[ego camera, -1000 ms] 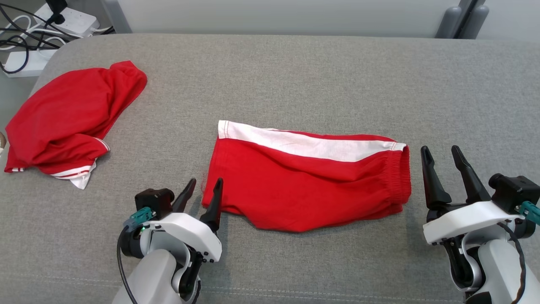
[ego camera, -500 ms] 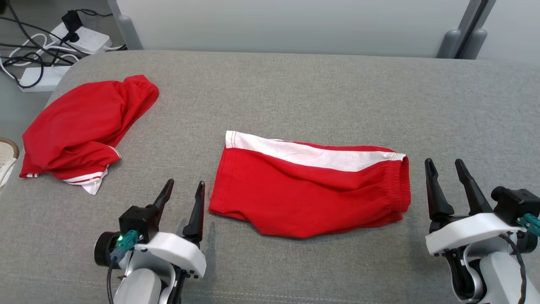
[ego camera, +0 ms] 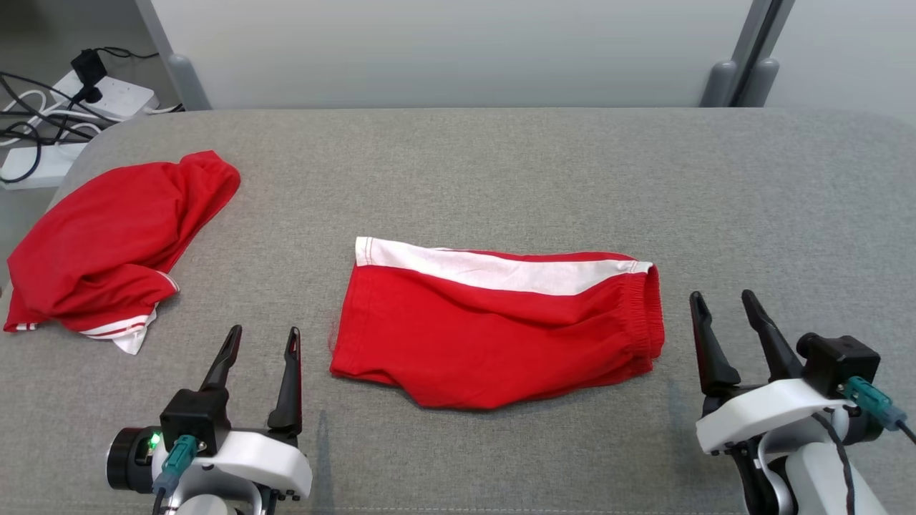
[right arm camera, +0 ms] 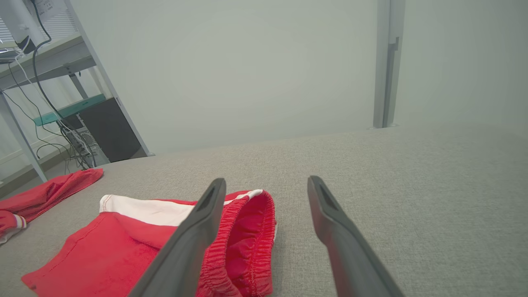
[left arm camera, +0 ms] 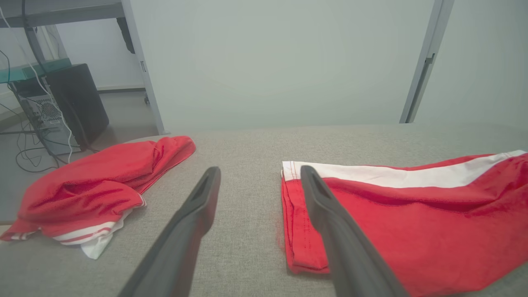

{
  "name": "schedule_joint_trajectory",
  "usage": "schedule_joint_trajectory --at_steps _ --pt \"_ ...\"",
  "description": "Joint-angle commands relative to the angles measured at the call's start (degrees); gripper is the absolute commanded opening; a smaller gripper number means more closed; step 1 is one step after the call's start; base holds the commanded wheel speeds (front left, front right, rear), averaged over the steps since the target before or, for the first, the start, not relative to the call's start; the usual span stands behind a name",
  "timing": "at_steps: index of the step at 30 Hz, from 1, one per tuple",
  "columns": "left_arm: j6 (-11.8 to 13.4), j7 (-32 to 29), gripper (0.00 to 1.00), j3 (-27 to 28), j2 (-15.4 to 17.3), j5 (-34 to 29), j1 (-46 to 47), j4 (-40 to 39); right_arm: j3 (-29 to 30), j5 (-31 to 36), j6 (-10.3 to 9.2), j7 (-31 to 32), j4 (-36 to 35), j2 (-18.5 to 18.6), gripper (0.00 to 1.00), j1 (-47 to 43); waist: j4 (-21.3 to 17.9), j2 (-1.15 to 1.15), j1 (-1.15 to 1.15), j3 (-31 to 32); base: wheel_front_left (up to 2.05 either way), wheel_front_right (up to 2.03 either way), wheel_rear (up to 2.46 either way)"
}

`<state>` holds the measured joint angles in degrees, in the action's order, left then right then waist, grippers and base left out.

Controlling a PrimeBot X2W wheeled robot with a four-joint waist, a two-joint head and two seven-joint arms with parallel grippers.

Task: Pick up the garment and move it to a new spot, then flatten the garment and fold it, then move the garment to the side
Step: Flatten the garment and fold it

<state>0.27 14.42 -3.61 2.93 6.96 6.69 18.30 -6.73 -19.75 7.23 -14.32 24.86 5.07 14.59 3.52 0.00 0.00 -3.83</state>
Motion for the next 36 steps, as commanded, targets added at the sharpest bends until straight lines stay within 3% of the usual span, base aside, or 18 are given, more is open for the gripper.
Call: schedule_joint_trajectory --at_steps 1,12,26,36 --pt "0.67 0.58 1.00 2.47 0.87 -1.02 0.29 -2.39 -1.82 0.83 0.25 -0.68 -1.16 -0.42 1.00 0.32 -0.50 0.00 0.00 0.25 0.00 0.00 0.00" --pt "0.13 0.58 1.00 2.97 0.52 -3.20 -1.01 -3.03 -5.07 5.00 0.25 -0.68 3.81 -1.64 1.00 3.73 1.33 0.00 0.00 -0.14 0.00 0.00 0.00" --pt "-1.02 0.58 1.00 2.30 0.11 -2.44 0.02 -1.29 2.27 10.20 0.25 -0.68 16.66 -2.16 1.00 9.65 6.87 0.00 0.00 -3.00 0.00 0.00 0.00" --pt "-1.16 0.58 1.00 1.85 0.00 -2.29 1.22 -1.51 5.11 3.30 0.25 -0.68 23.02 -2.18 1.00 11.44 7.76 0.00 0.00 -5.26 0.00 0.00 0.00"
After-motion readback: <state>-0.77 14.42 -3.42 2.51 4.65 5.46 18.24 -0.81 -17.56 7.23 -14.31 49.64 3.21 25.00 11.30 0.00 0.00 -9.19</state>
